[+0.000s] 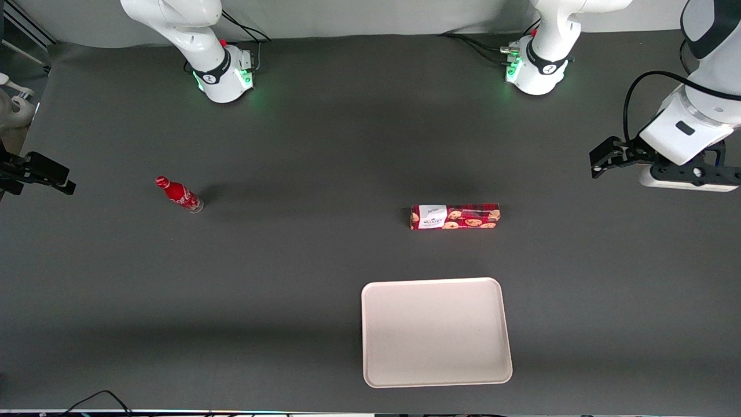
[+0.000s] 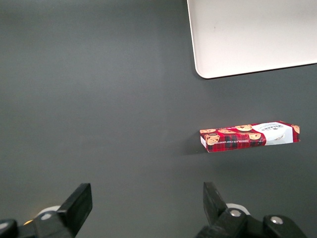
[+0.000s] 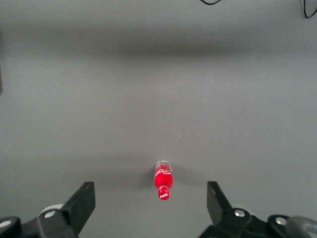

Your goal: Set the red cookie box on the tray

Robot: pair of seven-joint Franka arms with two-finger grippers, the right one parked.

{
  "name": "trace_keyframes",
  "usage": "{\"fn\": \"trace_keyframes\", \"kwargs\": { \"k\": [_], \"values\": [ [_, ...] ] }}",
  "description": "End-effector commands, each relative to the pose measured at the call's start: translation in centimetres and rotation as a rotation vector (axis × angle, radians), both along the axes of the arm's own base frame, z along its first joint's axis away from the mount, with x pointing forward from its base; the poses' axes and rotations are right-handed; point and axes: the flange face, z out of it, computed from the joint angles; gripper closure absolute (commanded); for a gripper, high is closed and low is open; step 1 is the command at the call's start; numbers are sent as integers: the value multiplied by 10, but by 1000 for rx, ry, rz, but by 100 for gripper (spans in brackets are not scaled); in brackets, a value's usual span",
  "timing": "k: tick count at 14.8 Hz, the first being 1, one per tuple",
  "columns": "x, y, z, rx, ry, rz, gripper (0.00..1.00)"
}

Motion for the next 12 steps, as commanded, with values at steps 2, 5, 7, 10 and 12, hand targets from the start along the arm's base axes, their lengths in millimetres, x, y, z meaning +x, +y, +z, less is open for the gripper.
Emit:
{"fn": "trace_keyframes", "kwargs": {
  "k": [2,5,7,10,12],
  "values": [
    [3,-2,8,-8,-1,-16,0],
    [4,0,8,-9,-1,-16,0],
    [4,0,7,-7,2,-16,0],
    [4,0,7,-7,2,-13,0],
    [4,0,7,-7,3,-13,0]
  ]
}}
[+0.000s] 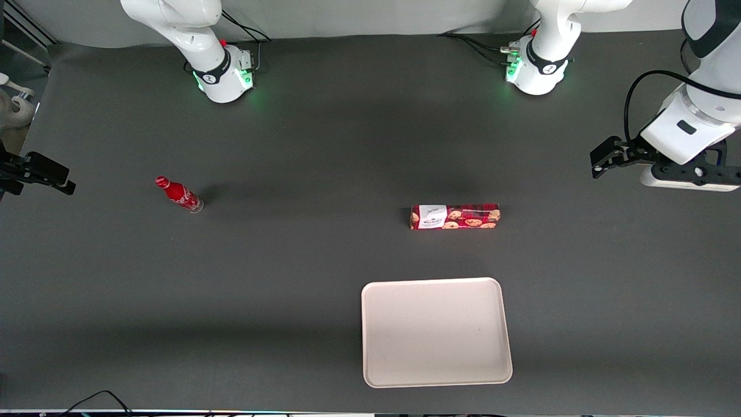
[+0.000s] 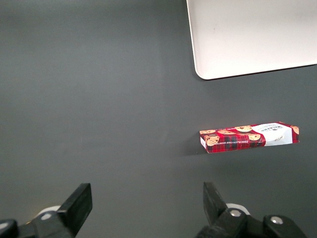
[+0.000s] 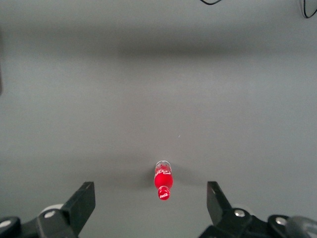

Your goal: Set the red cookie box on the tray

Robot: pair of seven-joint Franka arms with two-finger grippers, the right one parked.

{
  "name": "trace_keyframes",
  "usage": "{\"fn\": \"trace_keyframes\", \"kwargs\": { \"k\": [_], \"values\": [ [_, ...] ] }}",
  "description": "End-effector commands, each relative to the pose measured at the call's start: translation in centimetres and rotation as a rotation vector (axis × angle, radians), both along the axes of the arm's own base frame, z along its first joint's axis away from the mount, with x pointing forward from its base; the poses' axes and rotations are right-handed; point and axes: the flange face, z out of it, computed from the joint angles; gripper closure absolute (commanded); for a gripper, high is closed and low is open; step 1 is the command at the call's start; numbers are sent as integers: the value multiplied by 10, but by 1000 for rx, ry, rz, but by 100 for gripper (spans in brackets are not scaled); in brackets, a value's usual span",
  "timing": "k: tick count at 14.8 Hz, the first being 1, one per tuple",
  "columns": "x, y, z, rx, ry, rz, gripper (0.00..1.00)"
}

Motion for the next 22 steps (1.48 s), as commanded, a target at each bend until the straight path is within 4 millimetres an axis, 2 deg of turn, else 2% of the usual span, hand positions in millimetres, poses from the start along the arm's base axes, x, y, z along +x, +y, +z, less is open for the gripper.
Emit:
{"fn": "trace_keyframes", "kwargs": {
  "k": [1,3,6,11,15,18,21,22],
  "values": [
    [4,0,5,-7,6,-17,0],
    [4,-1,0,-5,23,-50,0],
    [3,-16,-11,-10,61,-221,0],
    [4,-83,-39,-8,83,-681,0],
    [12,-123,-69,0,40,-990,0],
    [7,-142,-108,27,-10,-1242,0],
    [-6,-152,-155,47,-59,-1303,0],
    [-13,-165,-166,57,-76,-1334,0]
  ]
}}
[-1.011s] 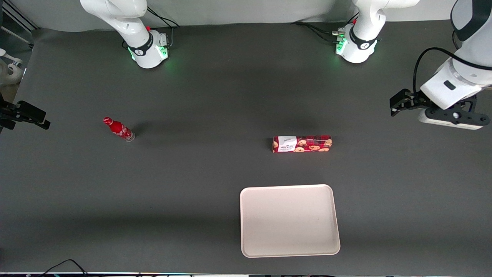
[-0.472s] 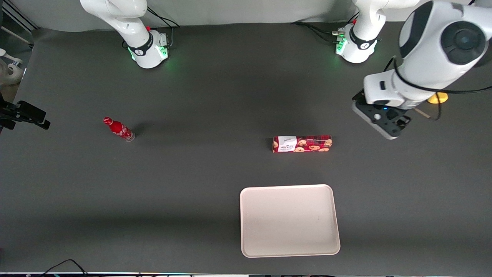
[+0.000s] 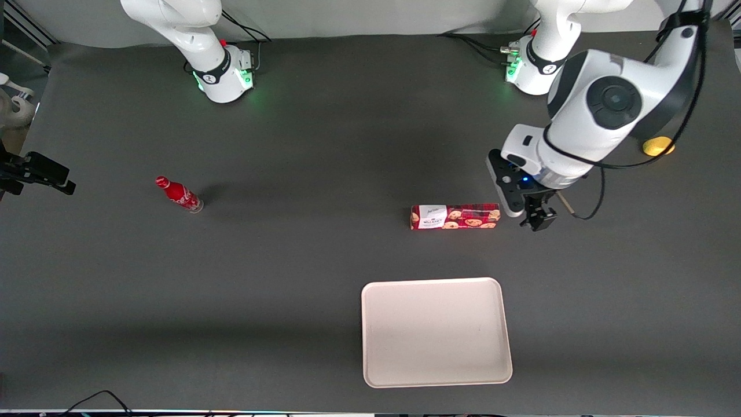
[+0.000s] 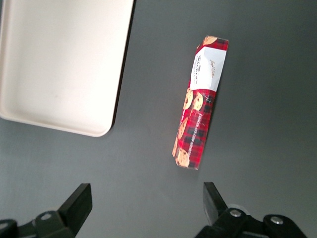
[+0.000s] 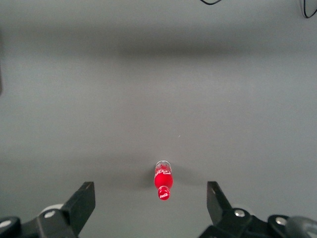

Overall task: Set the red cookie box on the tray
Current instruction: 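Move the open left gripper over the red plaid cookie box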

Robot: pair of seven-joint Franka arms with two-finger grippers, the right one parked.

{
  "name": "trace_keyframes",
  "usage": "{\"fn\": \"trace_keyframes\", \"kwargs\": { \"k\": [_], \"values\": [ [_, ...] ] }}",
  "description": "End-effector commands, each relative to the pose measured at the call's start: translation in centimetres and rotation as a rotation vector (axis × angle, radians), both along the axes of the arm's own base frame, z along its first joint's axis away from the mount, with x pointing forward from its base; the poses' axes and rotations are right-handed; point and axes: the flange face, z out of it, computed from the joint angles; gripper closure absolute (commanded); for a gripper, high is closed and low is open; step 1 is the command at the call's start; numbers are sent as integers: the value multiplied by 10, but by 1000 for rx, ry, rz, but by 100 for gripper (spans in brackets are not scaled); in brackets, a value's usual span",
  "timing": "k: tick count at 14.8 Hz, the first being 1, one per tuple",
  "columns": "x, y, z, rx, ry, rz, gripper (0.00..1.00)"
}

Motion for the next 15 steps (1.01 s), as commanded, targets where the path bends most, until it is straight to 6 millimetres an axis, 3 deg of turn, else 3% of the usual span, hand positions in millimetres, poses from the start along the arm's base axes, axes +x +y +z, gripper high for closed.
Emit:
{"fn": "trace_keyframes", "kwargs": {
  "k": [1,7,12,15],
  "values": [
    [-25,-21,-42,12,-43,-100,0],
    [-22,-61,-113,-11,-47,-200,0],
    [-18,-64,-149,-19,2,-189,0],
    [-24,-70,-156,-14,27,-184,0]
  ]
}}
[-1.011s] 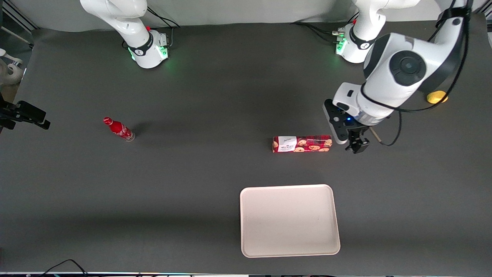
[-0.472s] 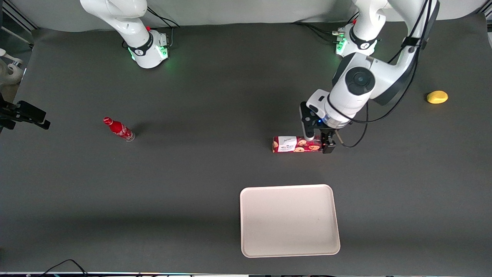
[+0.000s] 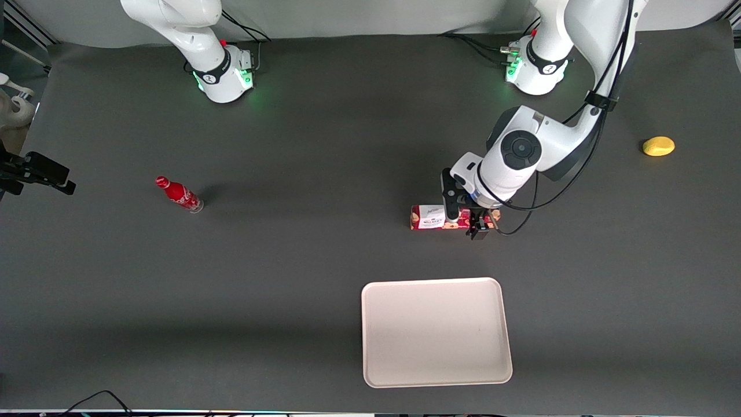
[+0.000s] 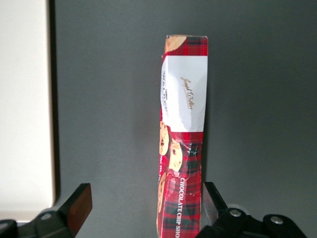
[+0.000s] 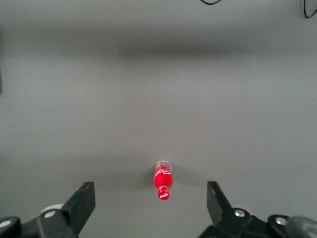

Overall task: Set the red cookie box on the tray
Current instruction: 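Lower the left gripper and close it on the cookie box's end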

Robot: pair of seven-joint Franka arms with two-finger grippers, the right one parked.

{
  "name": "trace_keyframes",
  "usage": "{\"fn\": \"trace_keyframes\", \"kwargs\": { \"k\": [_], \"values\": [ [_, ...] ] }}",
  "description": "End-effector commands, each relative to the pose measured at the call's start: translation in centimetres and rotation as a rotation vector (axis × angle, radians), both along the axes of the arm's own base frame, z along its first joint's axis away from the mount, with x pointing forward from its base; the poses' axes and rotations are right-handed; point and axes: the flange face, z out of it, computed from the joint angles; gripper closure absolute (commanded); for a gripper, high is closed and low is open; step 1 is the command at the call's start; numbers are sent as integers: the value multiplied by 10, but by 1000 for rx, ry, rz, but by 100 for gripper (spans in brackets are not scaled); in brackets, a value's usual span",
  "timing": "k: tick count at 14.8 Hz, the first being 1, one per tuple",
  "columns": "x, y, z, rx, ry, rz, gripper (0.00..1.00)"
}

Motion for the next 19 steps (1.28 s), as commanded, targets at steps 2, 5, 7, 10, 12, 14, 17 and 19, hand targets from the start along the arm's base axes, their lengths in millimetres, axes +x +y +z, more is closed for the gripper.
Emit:
{"fn": "trace_keyframes", "kwargs": {
  "k": [2,5,7,10,12,14,17,19],
  "values": [
    [-5,-13,-9,10,17,-7,0],
    [-11,-27,-26,-7,32,-14,0],
    [-15,-33,-35,-12,36,-17,0],
    [-20,-36,-44,-7,54,-14,0],
    [-20,-34,-46,13,44,-35,0],
    [-20,-32,-51,21,46,-42,0],
    [-21,-30,-60,22,36,-54,0],
    [-22,-30,-71,10,35,-52,0]
  ]
}}
